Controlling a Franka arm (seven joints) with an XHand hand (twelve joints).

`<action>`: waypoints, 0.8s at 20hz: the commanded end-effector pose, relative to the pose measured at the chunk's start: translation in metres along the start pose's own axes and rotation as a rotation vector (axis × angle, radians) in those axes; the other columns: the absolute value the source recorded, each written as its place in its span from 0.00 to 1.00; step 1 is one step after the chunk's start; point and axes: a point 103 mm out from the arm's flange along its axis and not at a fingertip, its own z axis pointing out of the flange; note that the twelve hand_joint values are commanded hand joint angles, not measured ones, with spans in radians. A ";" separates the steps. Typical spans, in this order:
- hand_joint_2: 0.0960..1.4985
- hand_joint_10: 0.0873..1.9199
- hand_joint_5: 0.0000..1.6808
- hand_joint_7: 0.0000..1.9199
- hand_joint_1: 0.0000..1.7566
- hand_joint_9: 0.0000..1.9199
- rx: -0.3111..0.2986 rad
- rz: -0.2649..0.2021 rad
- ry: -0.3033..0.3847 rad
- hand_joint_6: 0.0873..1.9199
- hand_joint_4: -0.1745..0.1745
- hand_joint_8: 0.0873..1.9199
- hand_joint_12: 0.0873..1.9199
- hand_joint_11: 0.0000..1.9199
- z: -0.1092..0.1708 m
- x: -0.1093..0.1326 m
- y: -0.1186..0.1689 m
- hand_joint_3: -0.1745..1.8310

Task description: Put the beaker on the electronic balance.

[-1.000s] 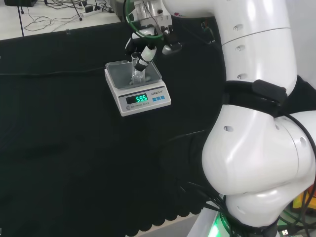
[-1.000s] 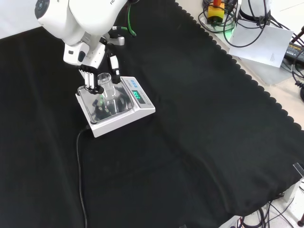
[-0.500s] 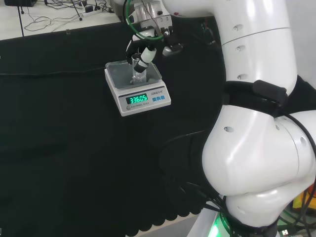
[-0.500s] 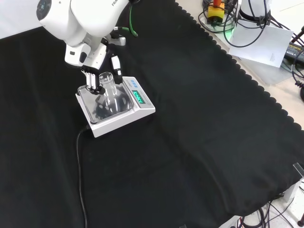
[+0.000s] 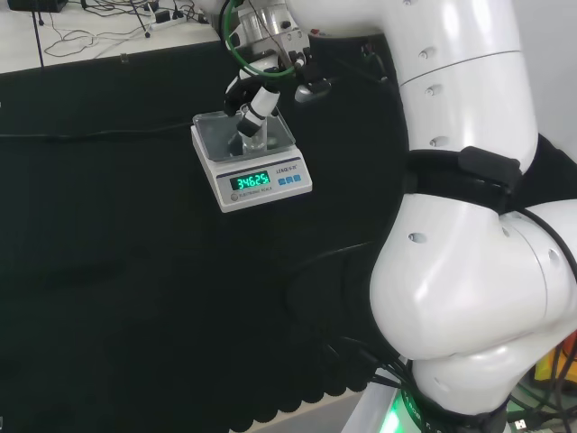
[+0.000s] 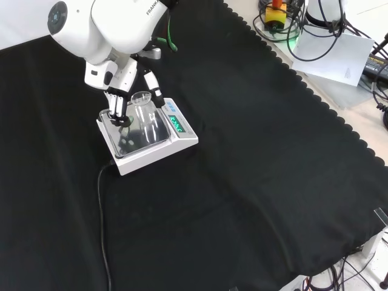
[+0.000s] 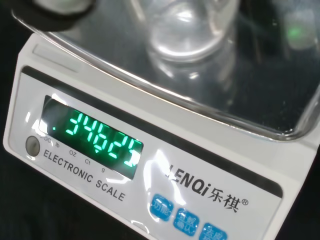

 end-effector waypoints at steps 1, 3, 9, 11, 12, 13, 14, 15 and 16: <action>0.42 0.42 0.10 0.03 0.26 0.16 0.038 0.013 0.013 0.09 0.44 0.35 0.64 0.40 0.002 -0.002 0.000 0.03; 0.41 0.45 0.09 0.01 0.25 0.11 0.044 0.020 0.005 0.04 0.47 0.32 0.66 0.35 0.001 -0.003 0.000 0.04; 0.40 0.46 0.10 0.00 0.26 0.07 0.080 0.009 -0.001 0.00 0.48 0.28 0.67 0.31 0.004 -0.002 0.003 0.06; 0.40 0.46 0.10 0.00 0.27 0.07 0.096 0.008 -0.008 0.00 0.48 0.27 0.68 0.30 0.006 -0.001 0.003 0.06; 0.40 0.46 0.10 0.00 0.27 0.06 0.097 0.006 0.000 0.00 0.48 0.26 0.68 0.29 0.007 -0.001 0.003 0.06; 0.40 0.46 0.10 0.00 0.27 0.06 0.095 0.005 0.006 0.00 0.48 0.25 0.68 0.29 0.007 -0.002 0.003 0.06; 0.40 0.46 0.10 0.00 0.27 0.05 0.091 0.004 0.010 0.00 0.48 0.24 0.68 0.28 0.006 -0.002 0.001 0.06; 0.39 0.46 0.10 0.00 0.27 0.05 0.085 0.000 0.021 0.00 0.48 0.24 0.69 0.28 0.005 -0.003 0.000 0.07; 0.39 0.46 0.10 0.00 0.26 0.04 0.078 -0.006 0.030 0.00 0.49 0.23 0.69 0.27 0.003 -0.003 -0.002 0.07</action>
